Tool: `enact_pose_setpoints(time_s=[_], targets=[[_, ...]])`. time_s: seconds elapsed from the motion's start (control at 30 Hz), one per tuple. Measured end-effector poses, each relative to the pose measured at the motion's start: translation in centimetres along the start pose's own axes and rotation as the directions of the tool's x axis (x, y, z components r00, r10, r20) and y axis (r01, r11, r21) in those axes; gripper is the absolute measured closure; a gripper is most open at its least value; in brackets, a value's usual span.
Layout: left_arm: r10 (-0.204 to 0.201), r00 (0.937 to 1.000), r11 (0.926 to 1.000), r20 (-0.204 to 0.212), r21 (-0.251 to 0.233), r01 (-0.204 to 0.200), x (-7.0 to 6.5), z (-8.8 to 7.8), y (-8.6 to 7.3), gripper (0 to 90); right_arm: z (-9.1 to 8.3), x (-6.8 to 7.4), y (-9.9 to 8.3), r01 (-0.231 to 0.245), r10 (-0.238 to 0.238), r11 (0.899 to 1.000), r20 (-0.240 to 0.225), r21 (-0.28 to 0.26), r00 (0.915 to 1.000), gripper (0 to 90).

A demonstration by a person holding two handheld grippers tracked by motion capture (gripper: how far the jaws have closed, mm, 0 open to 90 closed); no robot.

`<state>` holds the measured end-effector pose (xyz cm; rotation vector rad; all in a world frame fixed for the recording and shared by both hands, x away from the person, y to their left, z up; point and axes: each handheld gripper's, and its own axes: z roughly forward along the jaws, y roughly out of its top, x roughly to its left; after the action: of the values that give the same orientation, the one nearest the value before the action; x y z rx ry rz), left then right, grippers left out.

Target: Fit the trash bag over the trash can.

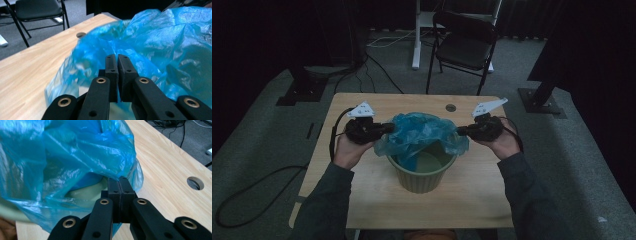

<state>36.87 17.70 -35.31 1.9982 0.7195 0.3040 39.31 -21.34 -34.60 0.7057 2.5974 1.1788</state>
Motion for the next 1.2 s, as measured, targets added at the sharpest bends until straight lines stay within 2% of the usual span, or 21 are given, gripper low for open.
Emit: enact_pose_setpoints(time_s=[0.37,0.4,0.67,0.8,0.83,0.93,1.03,1.2], targets=[[-0.028,0.9996,0.9994,-0.003,0.022,0.028,-0.2,-1.6,-2.5,87.2,-0.7,1.4,-1.7,0.017,-0.016,0.999,-0.045,0.028,0.9989,90.0],[-0.041,0.9992,0.9990,0.001,0.019,0.041,-0.3,-1.9,-2.9,87.2,-0.8,1.8,-2.0,0.025,-0.023,0.999,-0.056,0.039,0.9982,90.0],[-0.055,0.9984,0.9980,0.012,0.030,0.055,-0.8,-2.2,-4.5,87.1,-1.0,2.8,-2.6,0.050,-0.045,0.997,-0.085,0.063,0.9954,90.0],[-0.063,0.9979,0.9971,0.015,0.043,0.062,-0.8,-2.1,-4.9,87.1,-1.0,3.0,-2.8,0.051,-0.044,0.996,-0.092,0.073,0.9948,90.0],[-0.063,0.9979,0.9964,0.017,0.058,0.062,-0.9,-1.8,-5.3,87.1,-0.9,3.1,-3.0,0.055,-0.047,0.995,-0.101,0.080,0.9938,90.0],[-0.076,0.9961,0.9952,0.046,0.065,0.073,-1.1,-1.4,-5.7,87.1,-0.8,3.4,-3.3,0.060,-0.048,0.994,-0.133,0.088,0.9900,90.0],[-0.072,0.9957,0.9945,0.059,0.080,0.067,-1.4,-0.7,-6.0,87.2,-0.4,3.8,-3.6,0.066,-0.052,0.994,-0.158,0.089,0.9861,90.0],[-0.066,0.9962,0.9944,0.056,0.086,0.061,-1.6,-0.2,-6.0,87.5,-0.1,3.8,-3.7,0.053,-0.040,0.996,-0.159,0.075,0.9865,90.0]])
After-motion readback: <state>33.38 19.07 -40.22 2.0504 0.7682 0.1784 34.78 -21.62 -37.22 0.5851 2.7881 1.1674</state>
